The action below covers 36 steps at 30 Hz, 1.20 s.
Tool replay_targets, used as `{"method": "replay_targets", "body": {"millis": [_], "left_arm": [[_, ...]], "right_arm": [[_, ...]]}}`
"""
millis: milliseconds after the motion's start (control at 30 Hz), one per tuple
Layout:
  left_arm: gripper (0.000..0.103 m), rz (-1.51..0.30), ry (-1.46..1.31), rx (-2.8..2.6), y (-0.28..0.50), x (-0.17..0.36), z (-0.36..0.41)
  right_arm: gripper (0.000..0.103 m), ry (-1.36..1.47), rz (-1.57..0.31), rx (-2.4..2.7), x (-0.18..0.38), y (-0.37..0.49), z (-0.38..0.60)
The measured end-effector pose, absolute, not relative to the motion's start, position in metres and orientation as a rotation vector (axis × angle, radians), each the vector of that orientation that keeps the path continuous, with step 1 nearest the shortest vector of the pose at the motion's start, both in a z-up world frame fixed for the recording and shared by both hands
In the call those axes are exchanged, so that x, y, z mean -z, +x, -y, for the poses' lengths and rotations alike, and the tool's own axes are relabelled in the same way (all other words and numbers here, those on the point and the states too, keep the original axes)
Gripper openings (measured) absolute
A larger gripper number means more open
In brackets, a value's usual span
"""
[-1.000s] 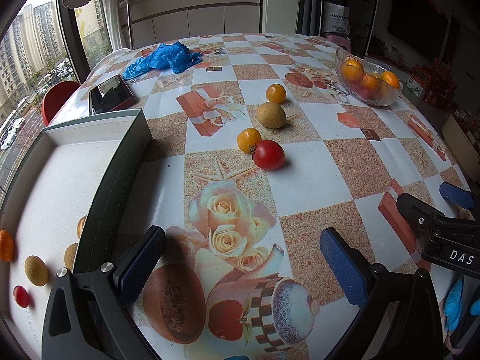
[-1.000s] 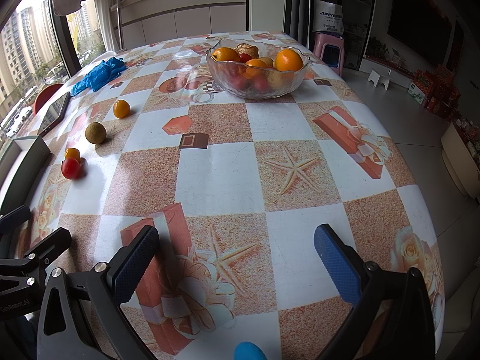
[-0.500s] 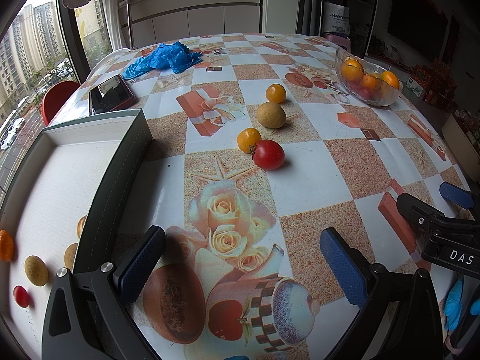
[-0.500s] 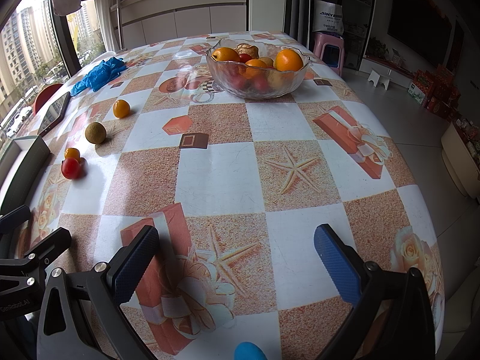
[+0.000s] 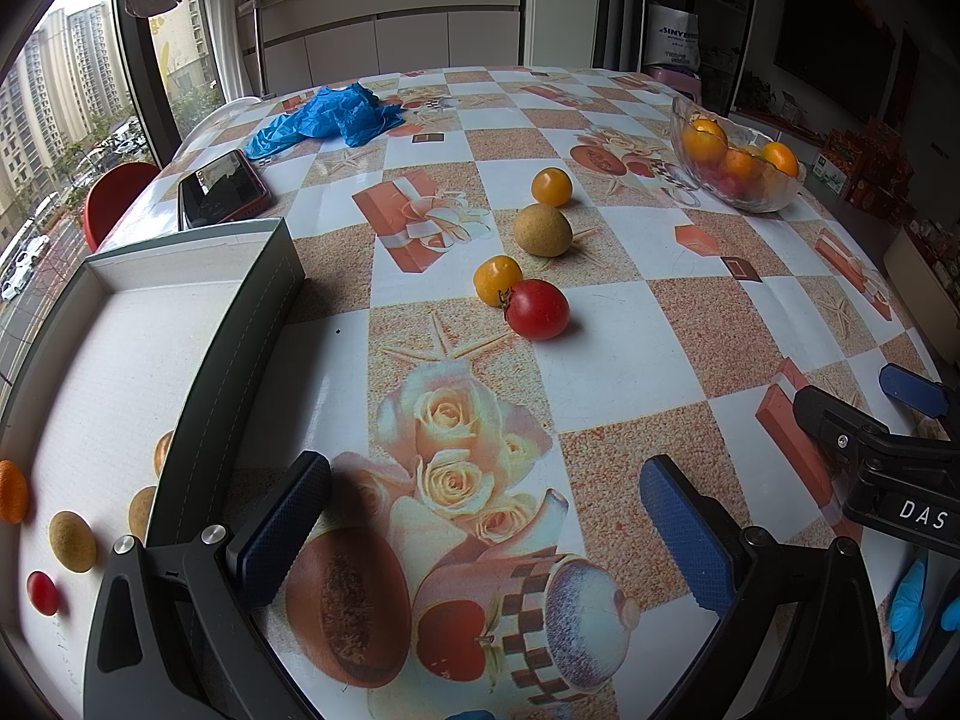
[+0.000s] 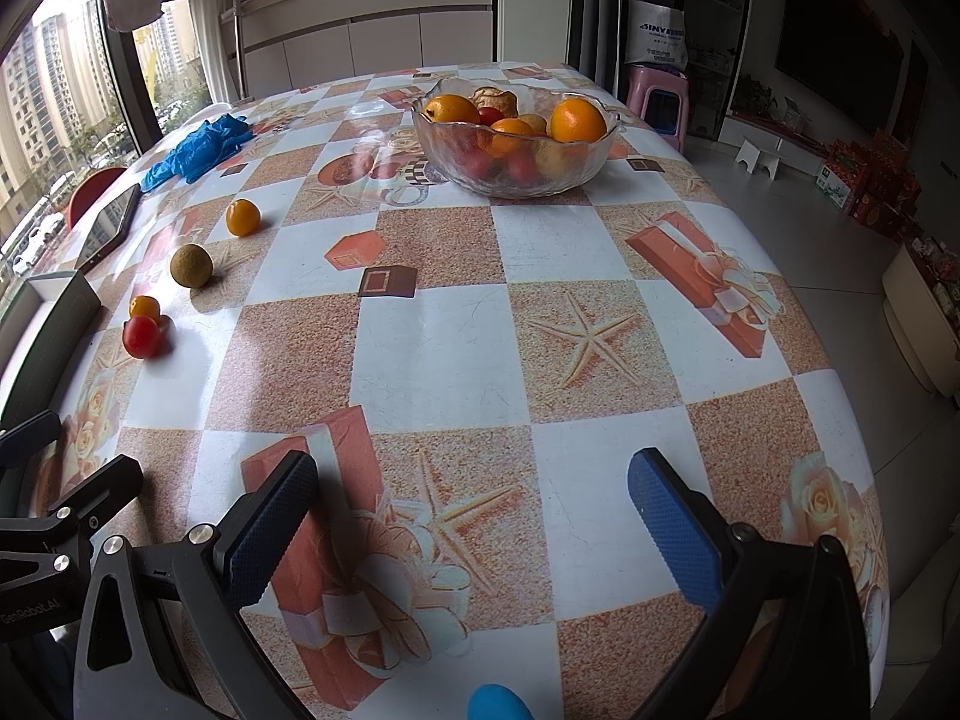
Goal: Organize fruits
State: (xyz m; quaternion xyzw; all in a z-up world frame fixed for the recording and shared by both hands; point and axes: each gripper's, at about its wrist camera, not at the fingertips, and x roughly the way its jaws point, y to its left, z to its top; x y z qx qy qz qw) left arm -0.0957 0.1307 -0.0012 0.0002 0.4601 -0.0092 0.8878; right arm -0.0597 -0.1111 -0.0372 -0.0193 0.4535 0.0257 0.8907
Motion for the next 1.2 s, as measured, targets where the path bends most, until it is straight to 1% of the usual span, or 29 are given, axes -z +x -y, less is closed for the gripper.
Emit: {"method": "replay_targets", "body": {"millis": [233,333,533,567,600,633,700,833,867,967,1000,1033,1200], "left_arm": [[0.103,-0.960,0.004,0.020,-0.095,0.001,-0.130],[0.103,-1.009,0.006,0.029,-0.086,-0.001,-0.129],[0.102,-0.987,0.005,0.042,-0.058,-0.022,-0.126],[0.099,-0.997,0.005,0.039,-0.053,-0.022,-0.125],[0.087,-1.015,0.000,0.039,-0.049,-0.021,-0.124],[0.077,-1.043,-0.010,0.042,-0.044,-0.017,-0.124],[0.075,-1.077,-0.048,0.025,-0.037,-0.012,-0.126],[0.075,-1.068,-0.087,0.018,-0.031,-0.013,-0.124],[0.072,-1.070,-0.097,0.017,-0.029,-0.013,-0.124],[0.052,-1.060,-0.075,-0.004,-0.029,-0.013,-0.122],[0.038,-1.055,-0.069,-0.001,-0.030,-0.013,-0.122],[0.029,-1.051,-0.073,0.001,-0.031,-0.013,-0.124],[0.028,-1.045,-0.121,0.017,-0.035,-0.015,-0.134]], "right_arm": [[0.103,-0.040,-0.942,-0.053,0.037,-0.060,0.111],[0.103,-0.040,-0.942,-0.053,0.037,-0.060,0.111],[0.103,-0.040,-0.942,-0.053,0.037,-0.059,0.111],[0.103,-0.040,-0.942,-0.053,0.037,-0.059,0.111],[0.103,-0.040,-0.942,-0.053,0.037,-0.060,0.111],[0.103,-0.040,-0.942,-0.053,0.037,-0.059,0.111],[0.103,-0.040,-0.942,-0.053,0.037,-0.059,0.111],[0.103,-0.040,-0.942,-0.053,0.037,-0.060,0.111],[0.103,-0.040,-0.942,-0.053,0.037,-0.060,0.111],[0.103,-0.041,-0.942,-0.053,0.037,-0.060,0.111],[0.103,-0.040,-0.942,-0.053,0.037,-0.060,0.111],[0.103,-0.041,-0.942,-0.053,0.037,-0.060,0.111],[0.103,-0.041,-0.942,-0.053,0.037,-0.060,0.110]]}}
